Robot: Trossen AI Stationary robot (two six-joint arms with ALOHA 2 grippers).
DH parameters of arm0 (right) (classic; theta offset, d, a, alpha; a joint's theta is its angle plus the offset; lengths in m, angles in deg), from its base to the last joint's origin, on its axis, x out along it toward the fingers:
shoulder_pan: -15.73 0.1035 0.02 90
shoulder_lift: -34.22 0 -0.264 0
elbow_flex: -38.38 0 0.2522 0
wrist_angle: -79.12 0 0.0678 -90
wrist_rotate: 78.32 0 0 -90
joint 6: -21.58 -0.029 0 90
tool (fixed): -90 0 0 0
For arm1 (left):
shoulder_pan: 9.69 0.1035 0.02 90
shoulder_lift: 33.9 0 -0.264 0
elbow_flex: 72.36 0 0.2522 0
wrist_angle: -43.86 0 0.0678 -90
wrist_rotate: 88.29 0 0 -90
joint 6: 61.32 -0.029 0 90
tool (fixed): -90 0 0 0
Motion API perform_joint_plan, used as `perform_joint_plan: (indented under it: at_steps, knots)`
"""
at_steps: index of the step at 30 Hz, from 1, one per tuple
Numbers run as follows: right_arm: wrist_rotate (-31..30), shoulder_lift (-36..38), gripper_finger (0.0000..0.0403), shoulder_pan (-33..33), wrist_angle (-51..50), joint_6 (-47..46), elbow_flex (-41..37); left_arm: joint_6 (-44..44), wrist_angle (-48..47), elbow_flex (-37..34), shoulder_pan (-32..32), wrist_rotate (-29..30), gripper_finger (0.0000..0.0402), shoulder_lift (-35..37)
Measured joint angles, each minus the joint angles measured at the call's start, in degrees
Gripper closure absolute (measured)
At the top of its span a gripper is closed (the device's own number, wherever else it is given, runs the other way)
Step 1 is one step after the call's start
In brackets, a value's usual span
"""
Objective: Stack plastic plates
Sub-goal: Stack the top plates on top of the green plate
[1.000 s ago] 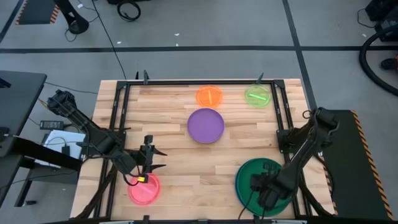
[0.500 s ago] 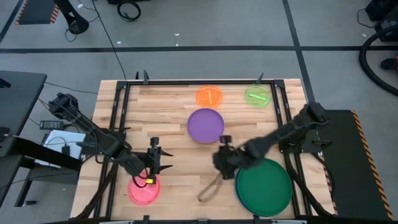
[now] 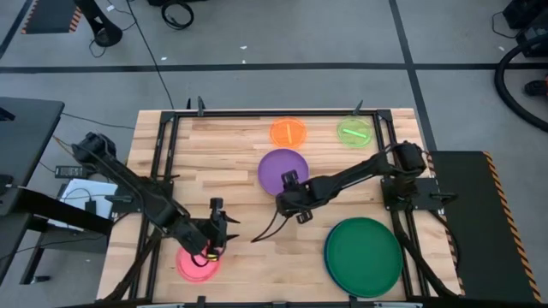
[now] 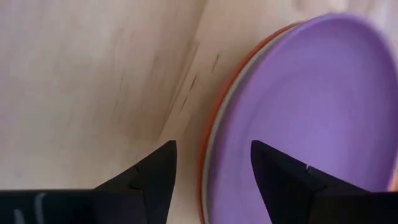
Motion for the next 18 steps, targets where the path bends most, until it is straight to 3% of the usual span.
perform_joint_plan:
  at_steps: [11,18]
  knots:
    - [-6.9,-1.1,0.0233,0.7,-1.0,-3.2,0.0,3.3,0.8,0.0,0.1,0.2,0.0212,-5.4]
    - [-11.3,-4.6,0.0249,1.9,-1.3,-3.4,0.0,3.3,4.6,0.0,0.6,5.5,0.0212,-7.3]
